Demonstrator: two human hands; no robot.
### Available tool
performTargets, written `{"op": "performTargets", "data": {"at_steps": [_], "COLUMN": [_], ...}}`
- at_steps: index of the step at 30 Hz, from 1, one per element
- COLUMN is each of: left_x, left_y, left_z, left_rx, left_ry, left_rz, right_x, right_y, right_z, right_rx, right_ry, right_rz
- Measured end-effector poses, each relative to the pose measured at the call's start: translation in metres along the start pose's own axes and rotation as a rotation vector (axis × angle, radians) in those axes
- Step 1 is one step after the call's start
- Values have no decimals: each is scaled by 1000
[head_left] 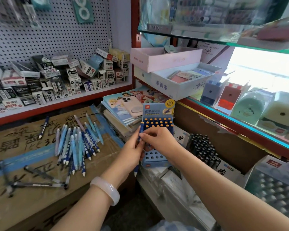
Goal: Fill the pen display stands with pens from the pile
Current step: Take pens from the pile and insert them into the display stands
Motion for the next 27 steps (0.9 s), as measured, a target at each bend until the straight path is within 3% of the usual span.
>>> {"op": "performTargets", "data": {"at_steps": [3, 6, 11, 18, 27], "left_x": [-6, -9, -28, -52, -56], "left_y": [-1, -3, -8, -9, -6], "left_z": [-5, -20, -58, -86, -99], "left_rx": [-20, 79, 240, 259, 267], "left_ry": [33, -13, -304, -599, -665], "left_rz": [-44, -92, -104, -193, -212], "right_x": [-5, -3, 13, 32, 50], "right_y": [-1, -4, -9, -23, -30], "right_z": [-3, -16, -20, 0, 20], "right_rx": [52, 191, 310, 255, 172], "right_ry": [19, 102, 248, 469, 599], "right_rz": [-34, -77, -75, -42, 13]}}
Point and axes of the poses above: each hand's wrist, its own y-axis away from the middle knuckle, its own z-axis out of the palm, x = y × z, the point moved 3 cm from there along -y, towards the middle knuckle, and after that the axes turned 1 degree about -z, right-handed, at the moved point
